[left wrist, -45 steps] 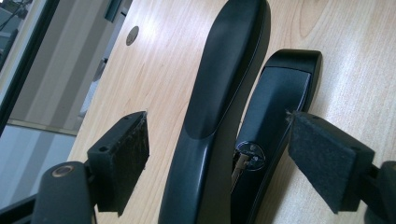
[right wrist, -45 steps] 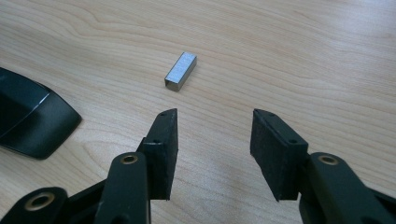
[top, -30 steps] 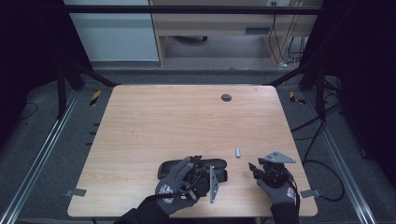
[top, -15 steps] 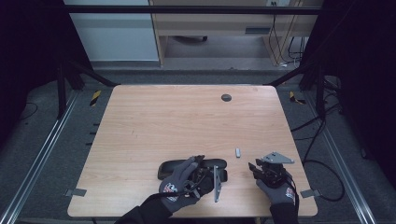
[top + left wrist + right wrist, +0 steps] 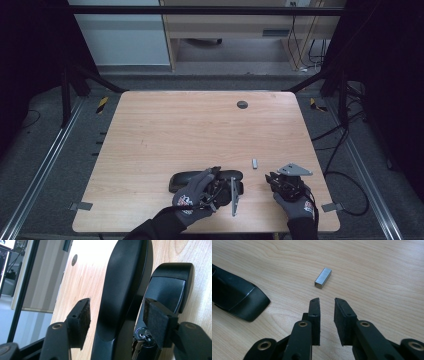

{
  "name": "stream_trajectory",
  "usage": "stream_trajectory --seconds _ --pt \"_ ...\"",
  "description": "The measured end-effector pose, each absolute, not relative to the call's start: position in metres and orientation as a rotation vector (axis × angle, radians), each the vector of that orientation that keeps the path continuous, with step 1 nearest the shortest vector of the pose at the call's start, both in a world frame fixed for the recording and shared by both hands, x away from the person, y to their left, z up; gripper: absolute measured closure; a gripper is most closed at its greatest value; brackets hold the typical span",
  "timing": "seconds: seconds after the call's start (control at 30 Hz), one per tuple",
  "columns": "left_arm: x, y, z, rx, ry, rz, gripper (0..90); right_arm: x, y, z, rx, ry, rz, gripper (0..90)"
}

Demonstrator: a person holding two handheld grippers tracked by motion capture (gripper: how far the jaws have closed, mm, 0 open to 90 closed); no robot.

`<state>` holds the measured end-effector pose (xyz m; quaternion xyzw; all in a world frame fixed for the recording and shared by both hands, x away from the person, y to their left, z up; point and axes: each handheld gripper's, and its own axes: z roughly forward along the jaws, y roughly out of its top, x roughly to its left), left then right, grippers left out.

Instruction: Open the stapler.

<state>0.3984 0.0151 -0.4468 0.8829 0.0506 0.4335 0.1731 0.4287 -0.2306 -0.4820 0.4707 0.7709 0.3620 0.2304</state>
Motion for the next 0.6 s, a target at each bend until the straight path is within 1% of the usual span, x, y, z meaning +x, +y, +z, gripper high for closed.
stream_trajectory --seconds 0.23,0.4,0.6 --pt "0.397 0.013 -0.447 2.493 0.122 1.261 45.3 0.427 -0.226 -0.481 1.302 2.136 1.012 79.8" --pt "0.397 0.013 -0.447 2.494 0.114 1.272 48.1 0.427 -0.221 -0.480 1.281 2.148 1.032 84.5" --pt "0.395 0.011 -0.449 2.499 0.094 1.282 52.2 0.427 -0.215 -0.480 1.269 2.169 1.038 86.3"
